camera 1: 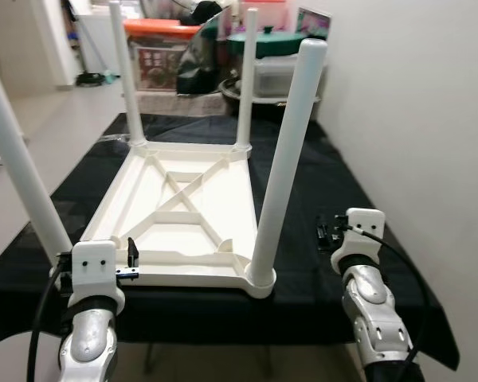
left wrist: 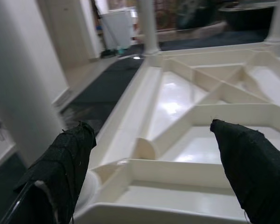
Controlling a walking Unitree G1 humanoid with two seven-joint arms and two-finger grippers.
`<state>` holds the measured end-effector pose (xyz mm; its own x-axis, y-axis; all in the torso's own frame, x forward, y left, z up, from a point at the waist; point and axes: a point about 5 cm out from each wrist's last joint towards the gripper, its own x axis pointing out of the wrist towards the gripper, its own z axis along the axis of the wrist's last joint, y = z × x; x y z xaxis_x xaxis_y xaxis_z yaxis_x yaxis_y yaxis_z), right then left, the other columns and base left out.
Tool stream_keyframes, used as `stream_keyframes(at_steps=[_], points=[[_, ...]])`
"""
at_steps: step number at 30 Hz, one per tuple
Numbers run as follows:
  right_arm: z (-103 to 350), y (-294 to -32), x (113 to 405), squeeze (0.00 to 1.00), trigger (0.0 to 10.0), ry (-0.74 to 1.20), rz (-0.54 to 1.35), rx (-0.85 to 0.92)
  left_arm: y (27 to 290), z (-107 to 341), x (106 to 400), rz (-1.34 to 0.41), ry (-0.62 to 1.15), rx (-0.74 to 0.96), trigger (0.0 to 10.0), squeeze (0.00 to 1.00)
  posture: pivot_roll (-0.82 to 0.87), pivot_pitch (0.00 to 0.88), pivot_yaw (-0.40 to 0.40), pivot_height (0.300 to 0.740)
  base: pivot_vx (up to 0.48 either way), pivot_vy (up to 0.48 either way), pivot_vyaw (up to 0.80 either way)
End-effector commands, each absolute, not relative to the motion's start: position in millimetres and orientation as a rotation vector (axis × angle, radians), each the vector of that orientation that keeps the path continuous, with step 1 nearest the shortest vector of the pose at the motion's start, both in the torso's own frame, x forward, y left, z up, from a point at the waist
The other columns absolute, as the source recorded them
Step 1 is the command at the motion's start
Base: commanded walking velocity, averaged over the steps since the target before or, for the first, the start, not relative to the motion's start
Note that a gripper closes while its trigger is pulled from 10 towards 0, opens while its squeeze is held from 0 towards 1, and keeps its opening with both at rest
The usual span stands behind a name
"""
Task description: Building children table
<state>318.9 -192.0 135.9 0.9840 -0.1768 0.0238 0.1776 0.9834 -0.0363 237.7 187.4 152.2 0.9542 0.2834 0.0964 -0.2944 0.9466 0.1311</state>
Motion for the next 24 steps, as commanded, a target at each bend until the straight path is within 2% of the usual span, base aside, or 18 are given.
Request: stream_keyframes(at_steps=[1,9,15,20,21,24], points=[[135,-193,319,0.0,10.0,-0.015,-0.181,-0.03,187,151,237,0.288,-0.068,0.155,10.0,0.0,0.15,0.0,-0.078,0.74,0.0,0.0,0.0],[129,-195,318,0.0,10.0,0.021,-0.186,0.011,182,148,238,0.252,-0.048,0.146,10.0,0.0,0.14,0.0,-0.073,0.74,0.0,0.0,0.0],[124,-199,313,0.0,10.0,0.034,-0.094,0.068,173,139,232,0.145,-0.024,0.188,10.0,0.0,0.14,0.0,-0.076,0.74,0.0,0.0,0.0],[127,-197,307,0.0,10.0,0.017,0.058,0.114,174,131,220,0.101,0.006,0.187,10.0,0.0,0.17,0.0,-0.067,0.74,0.0,0.0,0.0],[127,-197,300,0.0,10.0,0.02,0.17,0.117,171,127,211,0.052,0.024,0.213,10.0,0.0,0.17,0.0,-0.071,0.74,0.0,0.0,0.0],[128,-200,296,0.0,10.0,0.022,0.242,0.097,165,122,201,0.01,0.042,0.221,10.0,0.0,0.17,0.0,-0.066,0.74,0.0,0.0,0.0]])
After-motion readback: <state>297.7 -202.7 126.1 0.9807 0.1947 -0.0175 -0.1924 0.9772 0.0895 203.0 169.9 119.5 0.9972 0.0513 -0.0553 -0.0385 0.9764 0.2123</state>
